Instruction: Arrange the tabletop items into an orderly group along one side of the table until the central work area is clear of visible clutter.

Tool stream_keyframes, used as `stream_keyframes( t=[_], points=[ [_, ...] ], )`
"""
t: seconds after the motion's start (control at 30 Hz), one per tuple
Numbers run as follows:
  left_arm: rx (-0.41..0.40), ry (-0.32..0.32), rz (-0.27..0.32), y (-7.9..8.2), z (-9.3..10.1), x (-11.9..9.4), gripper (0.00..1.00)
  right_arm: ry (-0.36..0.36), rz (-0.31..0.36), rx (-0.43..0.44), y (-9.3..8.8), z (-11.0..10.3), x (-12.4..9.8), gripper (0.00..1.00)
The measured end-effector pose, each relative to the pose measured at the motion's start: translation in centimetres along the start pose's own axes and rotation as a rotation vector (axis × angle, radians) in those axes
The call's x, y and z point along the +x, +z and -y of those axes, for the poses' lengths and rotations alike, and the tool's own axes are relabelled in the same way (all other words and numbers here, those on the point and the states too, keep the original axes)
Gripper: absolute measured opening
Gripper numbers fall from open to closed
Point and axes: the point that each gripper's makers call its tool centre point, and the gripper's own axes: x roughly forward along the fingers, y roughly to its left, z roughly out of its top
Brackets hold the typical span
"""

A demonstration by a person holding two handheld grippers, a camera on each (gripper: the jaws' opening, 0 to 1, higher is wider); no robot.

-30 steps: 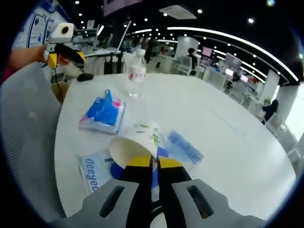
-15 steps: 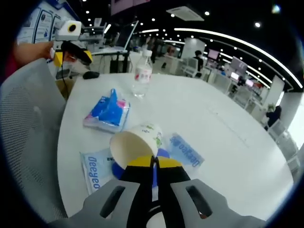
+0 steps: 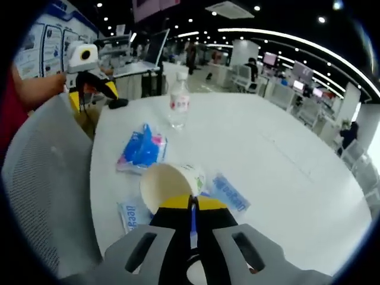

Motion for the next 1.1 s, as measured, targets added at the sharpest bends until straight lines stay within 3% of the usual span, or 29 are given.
stream_keyframes(
  t=[0.47,0.63,0.9,1.1],
  points=[
    [0.101,-0.035,-0.001,1.0,0.6,1.8,0.53,0.084,-0.007,0.189,3.2,-1.6,-2.1,0.01],
    [0.219,-0.056,-0.051,1.1,1.4,3.3,0.53,0.112,-0.028,0.218,4.0,-2.5,-2.5,0.01],
    [0.308,-0.091,-0.048,2.6,2.5,5.2,0.54,0.132,-0.054,0.209,4.8,-3.4,-2.9,0.01],
    [0.497,-0.111,-0.140,2.5,3.4,7.0,0.56,0.146,-0.078,0.211,5.2,-3.8,-3.4,0.01]
  ],
)
